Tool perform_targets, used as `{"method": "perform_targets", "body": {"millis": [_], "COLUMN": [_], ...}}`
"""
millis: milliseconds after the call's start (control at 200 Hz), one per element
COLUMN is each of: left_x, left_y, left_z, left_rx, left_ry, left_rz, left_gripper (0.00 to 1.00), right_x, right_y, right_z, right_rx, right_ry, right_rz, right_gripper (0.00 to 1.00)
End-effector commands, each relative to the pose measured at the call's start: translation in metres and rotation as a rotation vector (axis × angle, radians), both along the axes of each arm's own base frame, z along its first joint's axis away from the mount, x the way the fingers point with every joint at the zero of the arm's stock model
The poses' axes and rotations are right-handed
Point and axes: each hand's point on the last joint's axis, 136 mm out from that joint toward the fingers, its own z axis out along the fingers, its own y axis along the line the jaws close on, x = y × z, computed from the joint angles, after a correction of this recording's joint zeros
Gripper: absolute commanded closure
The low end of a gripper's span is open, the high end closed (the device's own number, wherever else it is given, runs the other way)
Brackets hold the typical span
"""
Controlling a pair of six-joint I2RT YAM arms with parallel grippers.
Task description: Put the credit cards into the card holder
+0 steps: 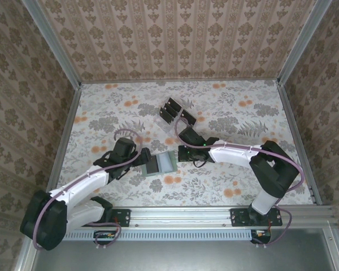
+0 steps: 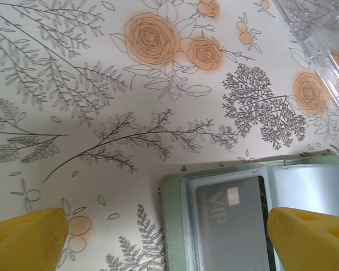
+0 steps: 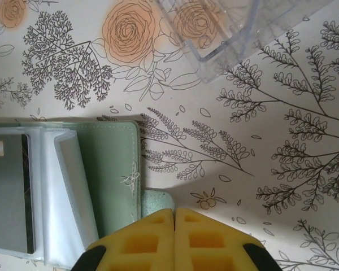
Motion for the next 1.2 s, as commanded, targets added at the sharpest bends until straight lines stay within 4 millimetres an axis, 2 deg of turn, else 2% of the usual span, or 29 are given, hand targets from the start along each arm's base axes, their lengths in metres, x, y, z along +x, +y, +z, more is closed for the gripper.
{"method": "perform_targets", "body": {"millis": [0,280,765,1195], "left_x": [0.003,0.004,0.009,0.01], "left_y": [-0.01,-0.023,-0.044,-0.064], "left_z": [-0.003,-0.011,-0.023,0.006], "left_rx": [-0.07,-0.132,-0.161,-0.252], "left_ry": [-0.01,-0.003,0.007,-0.046], "left_rz": [-0.015,-0.023,-0.05,-0.069], "left_gripper": [0.0,0.0,0.0,0.0], "right_x": [-0.004,-0.009,-0.013,-0.012], "right_y": [-0.002,-0.003,-0.002,0.004], "right_z": [-0.007,-0.017,-0.02,-0.027], "right_rx": [0.015,0.042,0.068,0.082], "right_ry": [0.02,0.048,0.061,0.073], "right_rz": [-0.002,-0.013,-0.019,-0.012], "right_gripper": [0.96,0.99,1.0,1.0]}}
